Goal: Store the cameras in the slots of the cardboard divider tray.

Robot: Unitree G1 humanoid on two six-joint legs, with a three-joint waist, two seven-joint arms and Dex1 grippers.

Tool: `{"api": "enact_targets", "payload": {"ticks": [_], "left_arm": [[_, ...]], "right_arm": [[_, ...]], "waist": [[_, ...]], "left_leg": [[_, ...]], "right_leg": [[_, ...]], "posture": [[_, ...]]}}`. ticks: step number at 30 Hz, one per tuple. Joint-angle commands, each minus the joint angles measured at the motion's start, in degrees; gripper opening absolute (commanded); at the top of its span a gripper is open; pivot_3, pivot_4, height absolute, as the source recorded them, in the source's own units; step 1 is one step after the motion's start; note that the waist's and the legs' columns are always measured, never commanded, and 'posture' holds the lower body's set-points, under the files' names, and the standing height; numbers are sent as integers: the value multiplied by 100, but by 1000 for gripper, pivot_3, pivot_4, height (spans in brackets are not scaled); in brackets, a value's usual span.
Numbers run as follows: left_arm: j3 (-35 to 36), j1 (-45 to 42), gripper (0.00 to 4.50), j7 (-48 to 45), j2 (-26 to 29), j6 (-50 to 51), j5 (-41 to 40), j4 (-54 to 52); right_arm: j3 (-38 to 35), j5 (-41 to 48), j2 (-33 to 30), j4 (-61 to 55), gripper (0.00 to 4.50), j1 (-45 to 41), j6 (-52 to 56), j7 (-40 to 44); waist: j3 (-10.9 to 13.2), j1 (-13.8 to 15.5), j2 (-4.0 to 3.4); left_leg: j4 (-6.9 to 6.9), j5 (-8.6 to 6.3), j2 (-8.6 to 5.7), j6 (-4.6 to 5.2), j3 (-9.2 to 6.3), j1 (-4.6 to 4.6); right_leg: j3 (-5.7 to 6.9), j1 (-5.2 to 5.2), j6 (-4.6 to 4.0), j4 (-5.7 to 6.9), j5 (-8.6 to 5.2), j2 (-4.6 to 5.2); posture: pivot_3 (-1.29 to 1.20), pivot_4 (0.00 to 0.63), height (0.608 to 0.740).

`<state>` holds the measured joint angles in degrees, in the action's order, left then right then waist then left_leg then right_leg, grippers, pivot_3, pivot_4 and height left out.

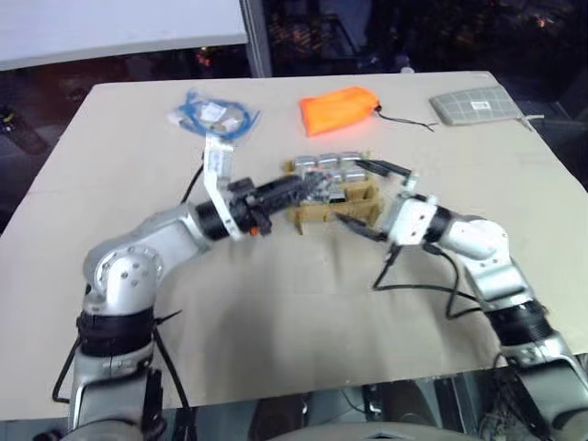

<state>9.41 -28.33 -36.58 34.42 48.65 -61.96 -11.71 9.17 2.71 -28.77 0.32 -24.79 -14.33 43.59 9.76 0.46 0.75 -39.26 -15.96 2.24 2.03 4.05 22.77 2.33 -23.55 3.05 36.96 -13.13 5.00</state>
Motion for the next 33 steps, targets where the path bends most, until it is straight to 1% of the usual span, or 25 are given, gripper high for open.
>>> {"api": "enact_targets", "payload": {"ticks": [1, 4, 6, 7, 9, 11, 12, 14, 17, 19, 22, 24, 26, 29, 33], "left_arm": [[-461, -221, 774, -760, -36, -1098, 1141, 223], [-574, -465, 774, -964, -476, -1758, 1600, 738], [-856, -665, 774, -1305, -770, -2218, 2023, 1224], [-951, -770, 774, -1425, -944, -2373, 2158, 1501], [-1075, -1006, 774, -1553, -1326, -3071, 2627, 2243], [-1186, -1311, 774, -1670, -1517, -3636, 3129, 3056], [-1276, -1452, 774, -1758, -1536, -3802, 3363, 3393], [-1410, -1670, 774, -1896, -1580, -4100, 3724, 3899], [-1487, -1940, 774, -2028, -1692, -4444, 4063, 4454], [-1401, -2150, 774, -2138, -1854, -4605, 4106, 4781], [-1671, -2645, 774, -2201, -1969, -4759, 4655, 5564], [-1775, -2931, 774, -2435, -2041, -4868, 4841, 5844], [-1879, -3201, 774, -2724, -2076, -4806, 4991, 6033], [-1830, -3497, 774, -2988, -2110, -4306, 4967, 6176], [-2453, -4133, 774, -3476, -1802, -4143, 5764, 6282]], "right_arm": [[-380, 1250, -442, -582, 4424, 226, 1775, 703], [-577, 2017, -917, -1148, 4424, 504, 2880, 1154], [-847, 2751, -1304, -1690, 4424, 741, 3729, 1389], [-970, 3032, -1465, -1942, 4424, 820, 4088, 1410], [-1233, 3625, -1698, -2399, 4424, 949, 4735, 1330], [-1386, 3929, -1835, -2746, 4424, 1015, 5121, 1201], [-1438, 4000, -1936, -2891, 4424, 1048, 5253, 1183], [-1557, 4190, -2102, -3085, 4424, 1101, 5526, 1154], [-1726, 4381, -2228, -3229, 4424, 1126, 5690, 1120], [-1844, 4437, -2213, -3255, 4424, 1078, 5730, 996], [-1928, 4484, -2420, -3412, 4424, 1131, 5862, 1028], [-1955, 4560, -2360, -3432, 4424, 1085, 5906, 898], [-1906, 4500, -2364, -3438, 4424, 1089, 5874, 859], [-1889, 4519, -2353, -3432, 4424, 1102, 5883, 814], [-1883, 4533, -2345, -3473, 4424, 1087, 5890, 742]], "waist": [[1, 8, -1], [2, 19, -2], [3, 39, -1], [3, 47, -1], [2, 65, 3], [3, 53, 9], [6, 40, 16], [8, 30, 19], [9, 34, 21], [11, 46, 24], [15, 72, 31], [18, 73, 38], [18, 54, 39], [18, 37, 39], [19, 33, 40]], "left_leg": [[3, 0, 0, 0, 1, 1], [12, -1, 4, 1, 2, 4], [11, -1, 5, 1, -1, 9], [10, -1, 5, 2, -1, 10], [4, -5, 0, 10, -1, 13], [-3, -10, -1, 18, -2, 13], [-4, -20, -1, 36, -1, 13], [-4, -22, 0, 38, -4, 13], [-1, -23, 1, 39, -5, 16], [-4, -22, 1, 38, -6, 24], [-12, -22, -1, 39, -9, 33], [-18, -24, -2, 42, -16, 43], [-19, -25, -2, 43, -18, 50], [-21, -19, -2, 33, -24, 71], [-27, -16, -2, 30, -34, 94]], "right_leg": [[0, 0, 0, -3, 0, -1], [0, -6, 0, -9, 0, -5], [3, -8, 0, -10, 0, -7], [4, -8, 0, -10, 0, -6], [6, -4, 1, -13, 0, -3], [6, 1, 1, -15, 1, -2], [5, 1, 1, -16, 1, -2], [6, 0, 1, -15, 1, -3], [7, -3, 2, -16, 0, -4], [10, -7, 3, -17, 1, -3], [18, -7, 4, -19, 1, 0], [27, -10, 7, -22, 2, 0], [28, -13, 7, -23, 3, 0], [34, -31, 8, -24, 3, 0], [44, -52, 8, -21, 3, -1]], "posture": [[0, 150, 740], [0, 150, 740], [0, 150, 740], [0, 150, 740], [0, 150, 740], [0, 150, 740], [0, 150, 740], [0, 150, 740], [0, 150, 740], [0, 150, 740], [0, 150, 740], [0, 150, 740], [0, 150, 740], [0, 150, 740], [0, 150, 740]]}}
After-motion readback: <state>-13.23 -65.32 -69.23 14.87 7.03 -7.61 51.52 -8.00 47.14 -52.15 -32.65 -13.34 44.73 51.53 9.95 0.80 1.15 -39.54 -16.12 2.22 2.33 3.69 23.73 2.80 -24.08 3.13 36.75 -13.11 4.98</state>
